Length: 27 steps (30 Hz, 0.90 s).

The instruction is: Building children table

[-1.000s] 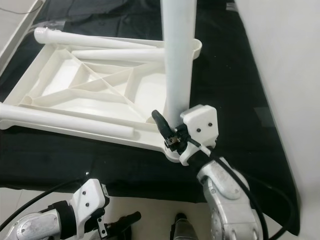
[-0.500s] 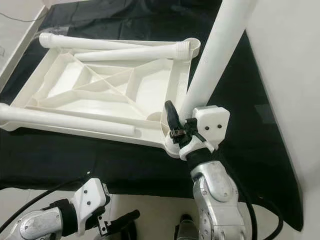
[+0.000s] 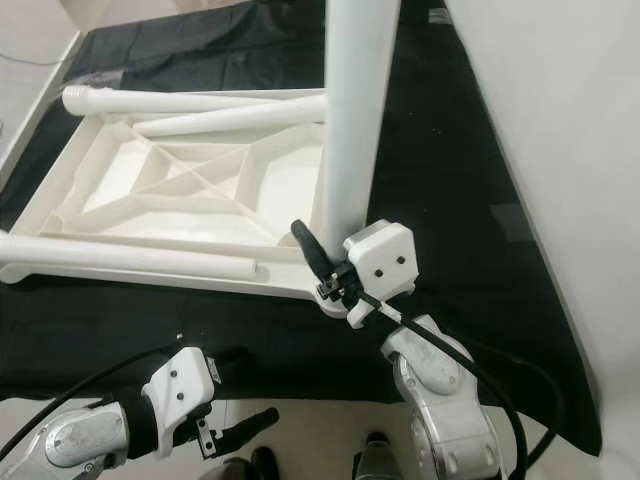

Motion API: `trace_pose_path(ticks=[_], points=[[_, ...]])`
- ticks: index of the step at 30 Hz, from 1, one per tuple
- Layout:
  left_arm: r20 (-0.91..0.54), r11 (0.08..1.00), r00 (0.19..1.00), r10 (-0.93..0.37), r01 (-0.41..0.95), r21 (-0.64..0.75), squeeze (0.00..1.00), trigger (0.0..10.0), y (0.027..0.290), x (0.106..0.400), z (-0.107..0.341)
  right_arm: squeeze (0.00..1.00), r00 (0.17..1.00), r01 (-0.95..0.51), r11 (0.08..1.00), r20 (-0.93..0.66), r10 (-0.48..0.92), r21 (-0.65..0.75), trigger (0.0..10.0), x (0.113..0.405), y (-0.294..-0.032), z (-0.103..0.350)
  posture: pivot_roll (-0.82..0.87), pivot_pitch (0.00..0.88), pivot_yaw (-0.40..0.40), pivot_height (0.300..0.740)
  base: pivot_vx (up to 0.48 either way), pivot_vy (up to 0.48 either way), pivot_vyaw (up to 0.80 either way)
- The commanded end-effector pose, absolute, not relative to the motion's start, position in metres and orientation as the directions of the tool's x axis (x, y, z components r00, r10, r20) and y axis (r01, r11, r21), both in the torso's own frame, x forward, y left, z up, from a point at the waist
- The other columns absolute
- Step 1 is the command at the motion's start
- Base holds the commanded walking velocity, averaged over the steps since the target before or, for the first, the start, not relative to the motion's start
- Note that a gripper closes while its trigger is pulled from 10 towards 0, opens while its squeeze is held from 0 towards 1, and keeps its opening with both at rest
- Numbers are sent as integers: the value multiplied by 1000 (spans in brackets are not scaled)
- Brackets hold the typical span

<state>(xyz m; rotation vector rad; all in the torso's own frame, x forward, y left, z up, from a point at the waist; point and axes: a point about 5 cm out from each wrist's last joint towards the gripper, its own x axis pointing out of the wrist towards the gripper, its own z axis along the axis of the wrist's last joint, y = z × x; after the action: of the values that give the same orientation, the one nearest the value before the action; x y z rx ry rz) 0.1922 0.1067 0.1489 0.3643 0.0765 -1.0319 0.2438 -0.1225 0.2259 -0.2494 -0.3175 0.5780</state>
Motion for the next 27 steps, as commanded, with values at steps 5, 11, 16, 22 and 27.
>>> trace_pose_path(ticks=[5, 11, 16, 22, 27], points=[[-253, 462, 516, -818, 853, 243, 0, 10000, 108, 190, 141, 0, 702, -684, 674, 0, 712, -280, 10000, 250, -120, 193, -25, 314, 146, 740, 0, 0, 0], [-253, 467, 520, -816, 851, 242, 0, 10000, 108, 189, 141, 0, 650, -733, 613, -38, 759, -295, 10000, 252, -124, 191, -24, 316, 144, 740, 0, 0, 0], [-252, 467, 519, -816, 851, 241, 0, 10000, 108, 188, 141, 0, 551, -812, 529, -27, 834, -244, 10000, 250, -125, 193, -22, 318, 147, 740, 0, 0, 0], [-254, 464, 517, -818, 853, 241, 0, 10000, 108, 189, 141, 0, 374, -895, 343, -61, 925, -287, 10000, 249, -128, 208, -20, 321, 155, 740, 0, 0, 0], [-257, 459, 512, -820, 856, 238, 0, 10000, 109, 187, 141, 0, 148, -938, 68, -215, 965, -339, 10000, 257, -134, 225, -14, 331, 160, 740, 0, 0, 0]])
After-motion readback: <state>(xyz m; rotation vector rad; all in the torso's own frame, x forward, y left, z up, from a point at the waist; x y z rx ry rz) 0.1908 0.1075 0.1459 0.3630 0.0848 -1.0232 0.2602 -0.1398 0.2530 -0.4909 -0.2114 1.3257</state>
